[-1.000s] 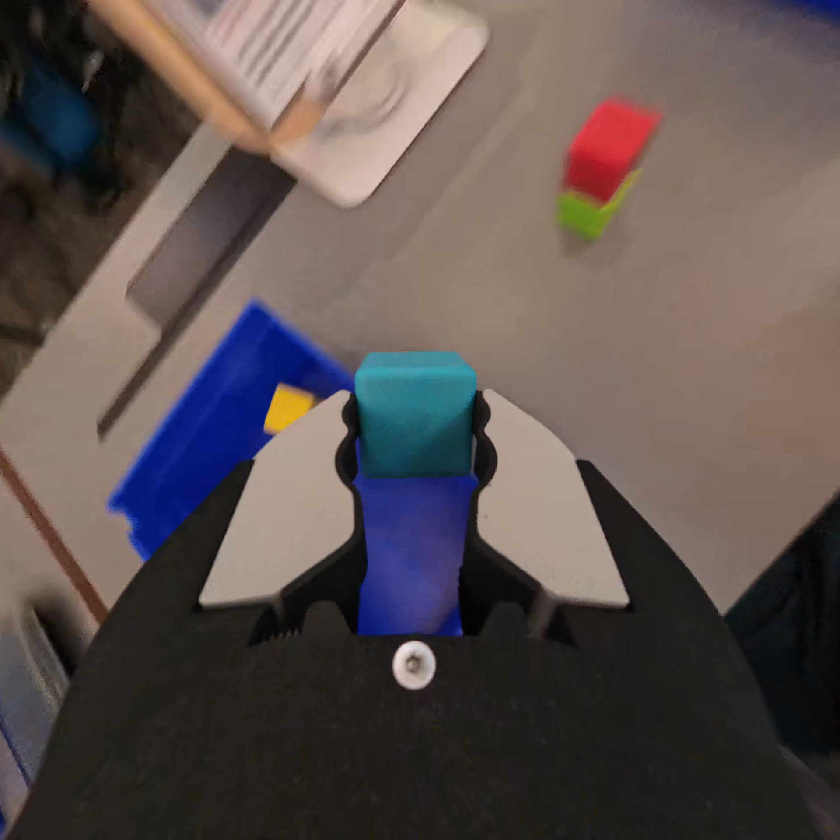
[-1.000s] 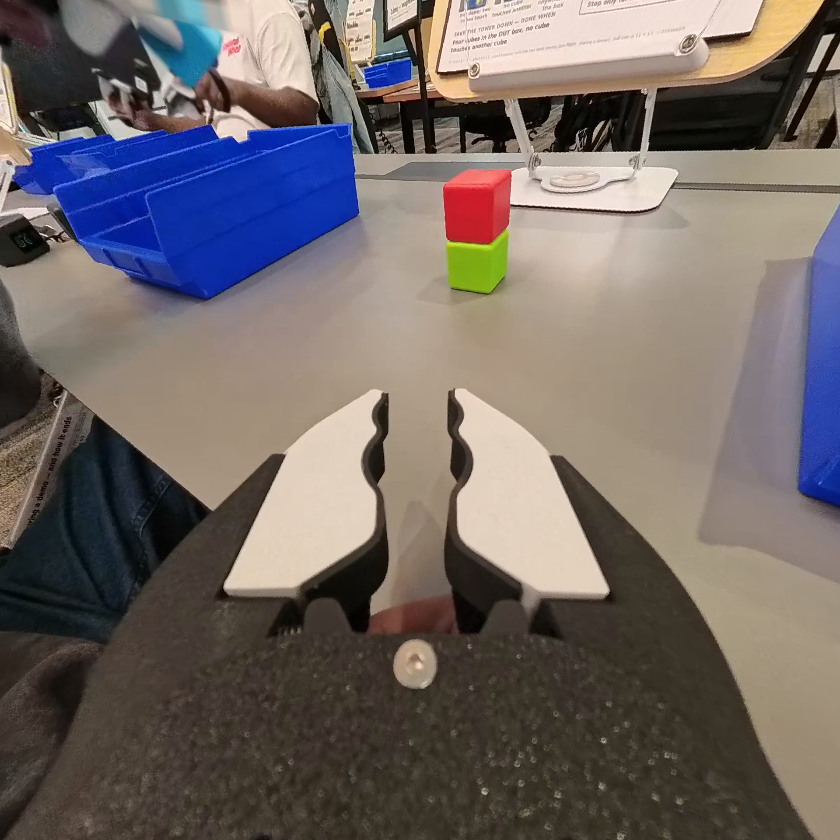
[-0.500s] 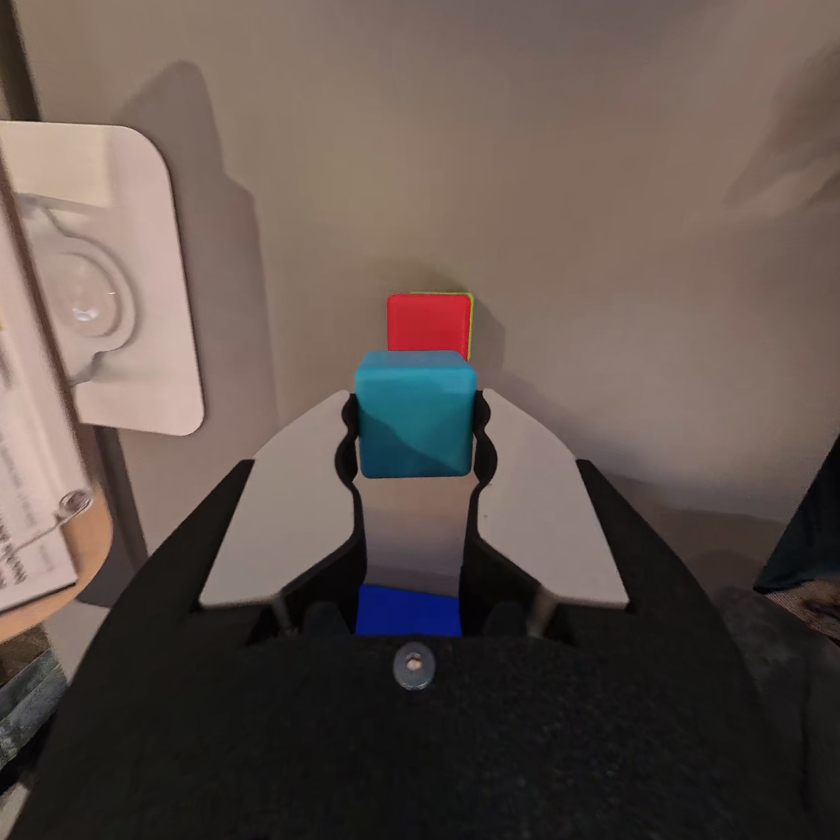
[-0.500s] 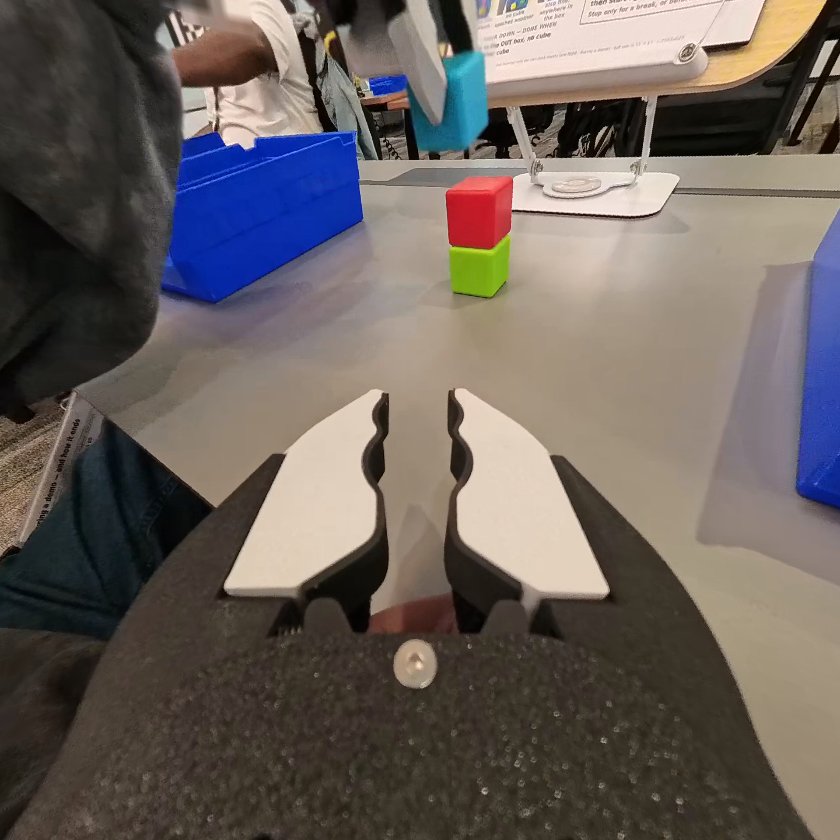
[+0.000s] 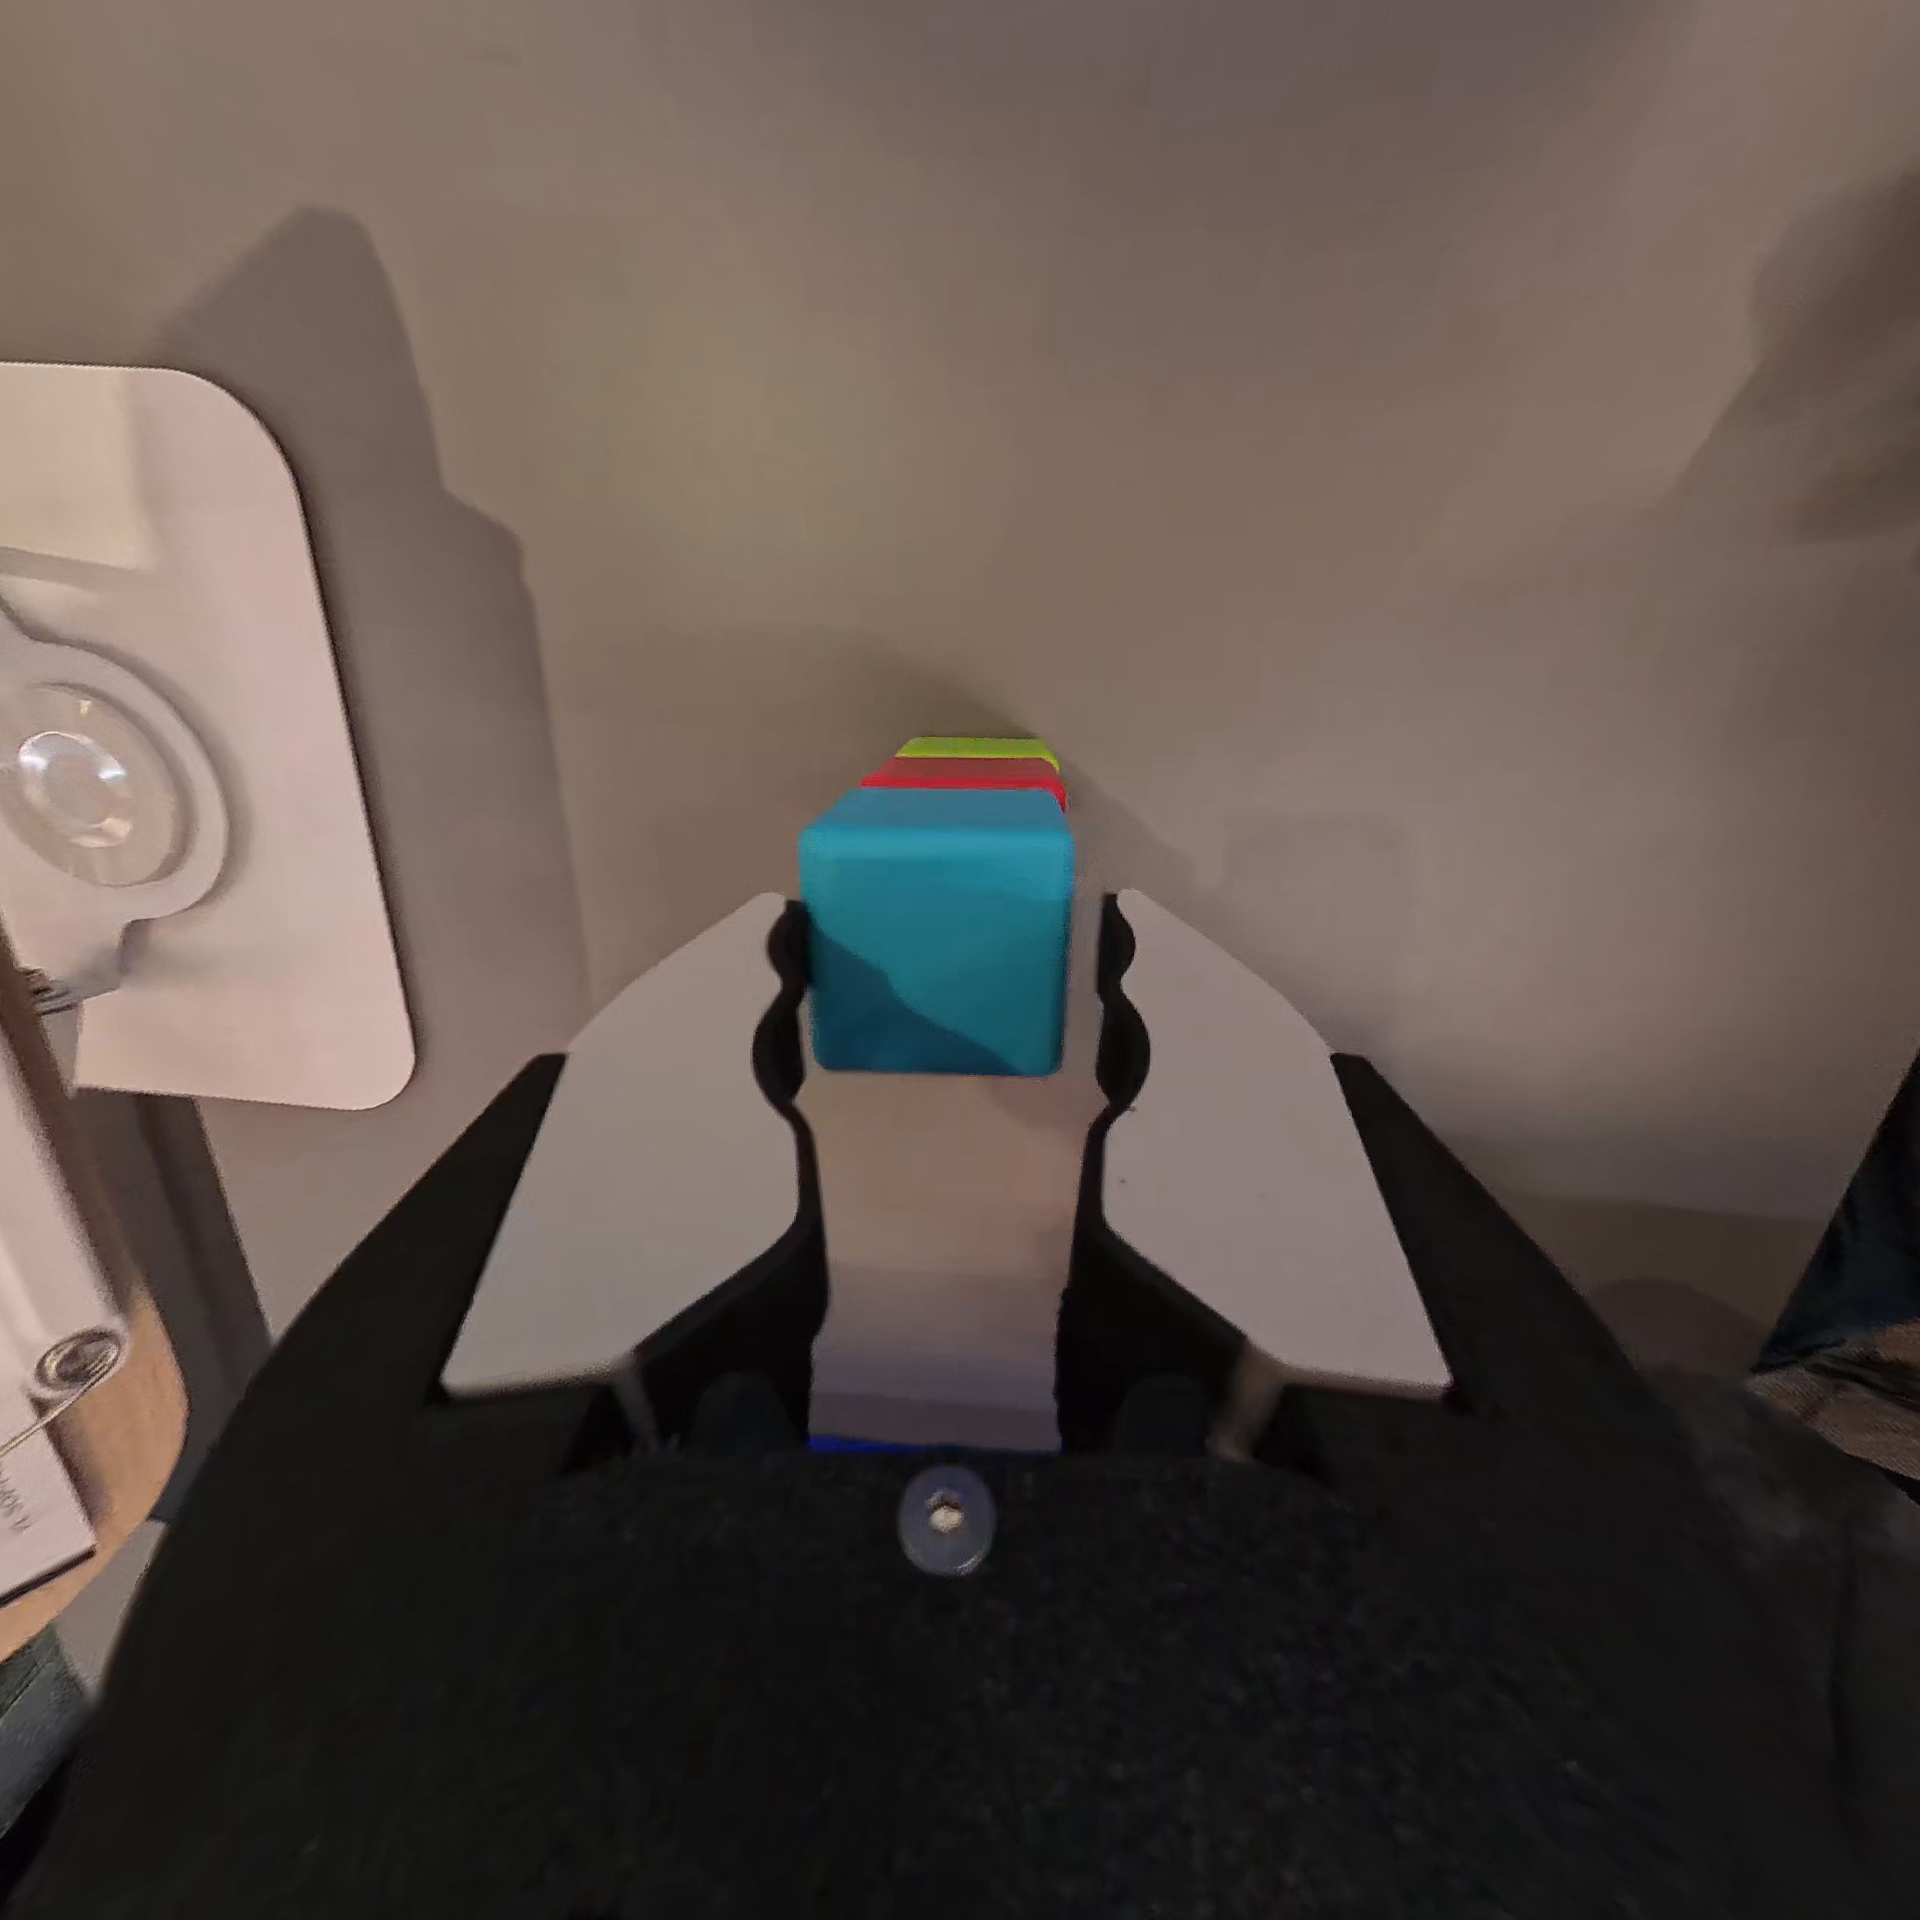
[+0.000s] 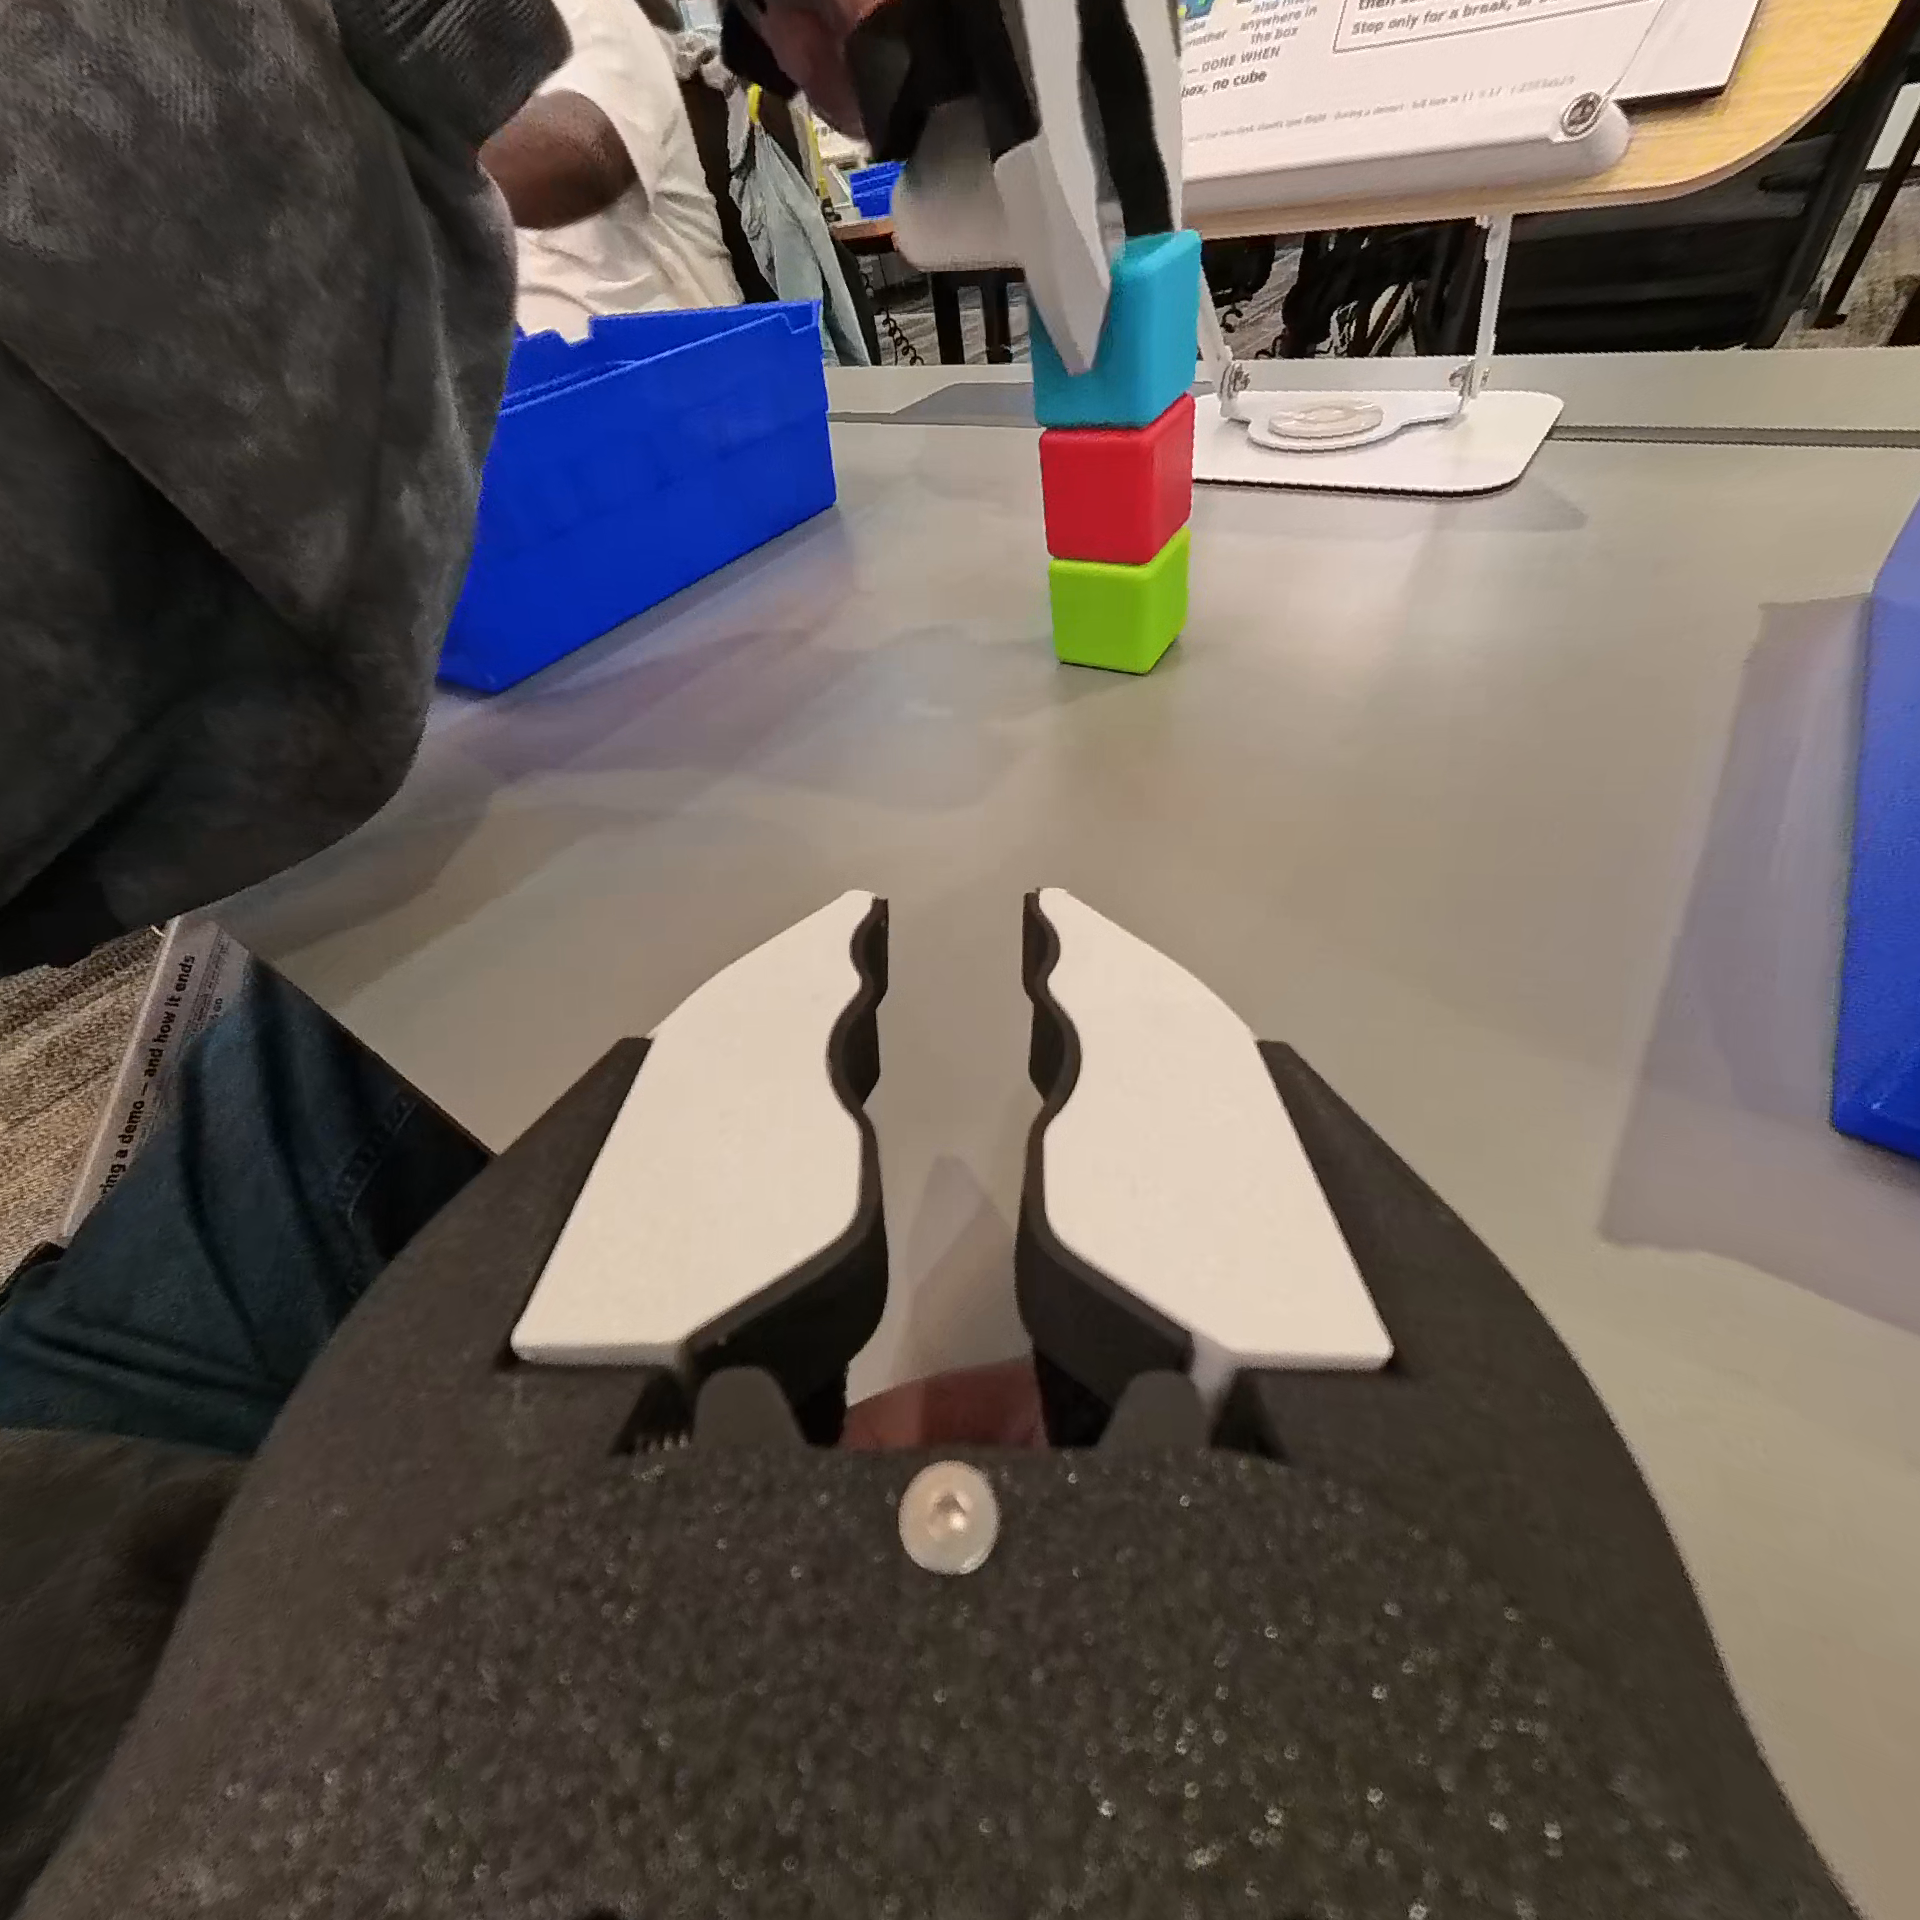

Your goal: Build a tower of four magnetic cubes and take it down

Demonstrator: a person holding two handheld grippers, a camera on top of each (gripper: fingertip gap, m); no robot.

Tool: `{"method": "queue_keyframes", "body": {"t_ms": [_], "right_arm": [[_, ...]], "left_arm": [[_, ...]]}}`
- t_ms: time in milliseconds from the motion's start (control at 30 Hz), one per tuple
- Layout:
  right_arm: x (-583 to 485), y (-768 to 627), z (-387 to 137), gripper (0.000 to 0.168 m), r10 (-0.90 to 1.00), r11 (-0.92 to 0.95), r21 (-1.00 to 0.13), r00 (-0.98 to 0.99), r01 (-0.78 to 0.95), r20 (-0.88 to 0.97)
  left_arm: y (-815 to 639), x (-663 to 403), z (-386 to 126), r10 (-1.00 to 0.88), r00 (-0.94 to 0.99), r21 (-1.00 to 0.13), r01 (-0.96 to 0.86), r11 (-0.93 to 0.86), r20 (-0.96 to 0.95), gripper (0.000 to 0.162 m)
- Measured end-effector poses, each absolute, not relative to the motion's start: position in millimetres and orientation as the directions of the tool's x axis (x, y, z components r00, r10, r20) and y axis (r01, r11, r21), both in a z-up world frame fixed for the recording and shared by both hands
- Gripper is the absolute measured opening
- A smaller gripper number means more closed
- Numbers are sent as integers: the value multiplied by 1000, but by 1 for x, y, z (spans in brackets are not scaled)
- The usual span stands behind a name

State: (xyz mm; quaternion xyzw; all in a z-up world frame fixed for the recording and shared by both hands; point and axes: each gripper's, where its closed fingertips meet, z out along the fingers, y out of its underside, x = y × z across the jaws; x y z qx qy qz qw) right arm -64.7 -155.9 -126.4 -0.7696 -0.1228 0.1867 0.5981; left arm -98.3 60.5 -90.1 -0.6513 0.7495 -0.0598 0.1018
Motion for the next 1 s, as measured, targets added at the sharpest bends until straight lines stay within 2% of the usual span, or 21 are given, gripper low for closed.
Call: {"method": "queue_keyframes", "body": {"t_ms": [67,167,300,467,633,733,800,833,867,1000], "right_arm": [[-64,-156,-126,25,412,-256,-966,900,-37,-144],[-64,-156,-126,25,411,-256,-966,900,-37,-143],[-64,-155,-127,25,411,-258,-965,900,-38,-146],[-67,-155,-128,25,415,-259,-965,899,-31,-141],[-69,-155,-129,25,416,-262,-965,899,-22,-133],[-71,-155,-129,25,419,-260,-966,899,-15,-127],[-71,-155,-130,25,419,-262,-965,900,-9,-123],[-71,-155,-130,25,419,-261,-965,899,-13,-125],[-71,-155,-130,25,419,-263,-965,899,-14,-127],[-71,-155,-130,25,421,-265,-964,898,-17,-131]], "left_arm": [[65,-102,-80,-987,-99,-261,-957,128,-124,64],[64,-114,-48,-984,5,-417,-906,71,-180,64],[59,-158,-4,-925,266,-662,-749,-22,-270,65],[27,-246,3,-775,553,-820,-567,-81,-306,66],[-11,-341,-35,-595,701,-818,-562,-123,-392,59],[-23,-379,-53,-518,728,-800,-586,-133,-448,37],[-20,-394,-55,-499,737,-793,-591,-147,-456,34],[-15,-398,-56,-509,755,-804,-565,-185,-413,41],[-8,-399,-59,-526,773,-810,-536,-239,-356,56],[51,-422,-58,-358,886,-784,-438,-440,-294,66]]}}
